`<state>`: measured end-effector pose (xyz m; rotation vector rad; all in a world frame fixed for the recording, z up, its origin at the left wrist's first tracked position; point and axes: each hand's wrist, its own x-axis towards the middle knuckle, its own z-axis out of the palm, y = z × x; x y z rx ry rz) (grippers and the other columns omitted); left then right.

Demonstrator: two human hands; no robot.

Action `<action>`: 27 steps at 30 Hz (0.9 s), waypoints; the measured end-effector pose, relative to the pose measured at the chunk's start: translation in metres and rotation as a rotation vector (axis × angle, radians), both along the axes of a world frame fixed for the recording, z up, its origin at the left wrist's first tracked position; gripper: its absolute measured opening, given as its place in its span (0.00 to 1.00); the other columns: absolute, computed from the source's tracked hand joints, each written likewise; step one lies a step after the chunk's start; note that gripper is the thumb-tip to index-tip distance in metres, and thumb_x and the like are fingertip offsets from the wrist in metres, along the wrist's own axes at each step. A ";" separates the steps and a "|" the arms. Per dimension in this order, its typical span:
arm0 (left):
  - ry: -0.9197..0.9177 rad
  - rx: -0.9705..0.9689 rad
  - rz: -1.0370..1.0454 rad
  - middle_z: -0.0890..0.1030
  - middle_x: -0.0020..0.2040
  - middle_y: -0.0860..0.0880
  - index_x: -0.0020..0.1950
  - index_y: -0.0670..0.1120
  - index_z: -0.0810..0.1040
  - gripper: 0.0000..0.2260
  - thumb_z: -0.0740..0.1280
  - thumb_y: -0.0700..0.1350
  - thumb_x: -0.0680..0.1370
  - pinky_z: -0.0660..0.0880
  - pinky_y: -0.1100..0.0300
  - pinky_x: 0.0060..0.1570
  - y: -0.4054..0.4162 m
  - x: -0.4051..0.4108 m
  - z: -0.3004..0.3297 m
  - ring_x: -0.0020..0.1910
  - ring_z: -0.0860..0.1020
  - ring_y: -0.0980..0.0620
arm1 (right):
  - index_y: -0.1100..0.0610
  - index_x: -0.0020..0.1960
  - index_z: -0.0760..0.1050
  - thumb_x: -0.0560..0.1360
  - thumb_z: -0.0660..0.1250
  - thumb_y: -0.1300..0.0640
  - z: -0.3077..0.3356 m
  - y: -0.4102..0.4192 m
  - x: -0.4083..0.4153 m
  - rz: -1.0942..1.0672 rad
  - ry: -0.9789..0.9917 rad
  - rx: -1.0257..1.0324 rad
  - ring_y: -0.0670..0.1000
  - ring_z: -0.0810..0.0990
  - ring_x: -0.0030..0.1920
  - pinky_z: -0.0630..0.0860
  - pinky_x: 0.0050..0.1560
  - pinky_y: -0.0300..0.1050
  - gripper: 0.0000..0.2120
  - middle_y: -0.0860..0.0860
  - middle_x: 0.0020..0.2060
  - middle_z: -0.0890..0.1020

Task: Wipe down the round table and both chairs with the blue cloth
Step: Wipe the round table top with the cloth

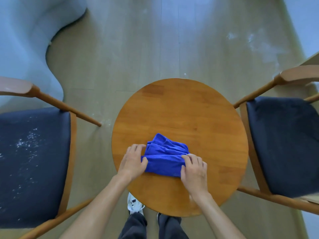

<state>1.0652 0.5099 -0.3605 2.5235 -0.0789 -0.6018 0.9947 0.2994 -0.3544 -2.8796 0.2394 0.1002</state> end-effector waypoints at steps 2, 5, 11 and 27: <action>0.014 0.055 -0.120 0.70 0.65 0.51 0.69 0.47 0.68 0.20 0.62 0.44 0.77 0.67 0.58 0.62 -0.007 0.000 -0.004 0.63 0.68 0.51 | 0.58 0.59 0.79 0.65 0.74 0.63 -0.005 -0.005 0.011 -0.036 0.094 0.013 0.58 0.80 0.53 0.75 0.48 0.52 0.23 0.55 0.55 0.80; -0.011 0.198 -0.298 0.67 0.66 0.51 0.71 0.49 0.65 0.22 0.62 0.48 0.76 0.65 0.59 0.61 -0.019 0.001 -0.007 0.64 0.66 0.50 | 0.53 0.75 0.61 0.75 0.63 0.53 -0.016 -0.013 0.018 -0.041 0.292 0.002 0.52 0.69 0.65 0.66 0.60 0.47 0.29 0.49 0.67 0.70; -0.099 0.335 -0.467 0.58 0.75 0.50 0.76 0.51 0.57 0.31 0.63 0.49 0.74 0.59 0.57 0.68 -0.031 0.006 -0.012 0.73 0.56 0.48 | 0.52 0.57 0.72 0.73 0.62 0.57 -0.016 -0.017 0.012 -0.002 0.281 0.077 0.51 0.69 0.54 0.63 0.50 0.43 0.13 0.48 0.52 0.71; -0.593 -0.022 -0.610 0.78 0.43 0.47 0.44 0.42 0.76 0.13 0.56 0.46 0.70 0.70 0.50 0.63 -0.024 0.080 0.182 0.45 0.77 0.45 | 0.55 0.50 0.78 0.73 0.69 0.66 0.177 -0.047 0.064 0.015 -0.238 0.687 0.43 0.79 0.44 0.75 0.44 0.34 0.09 0.44 0.43 0.81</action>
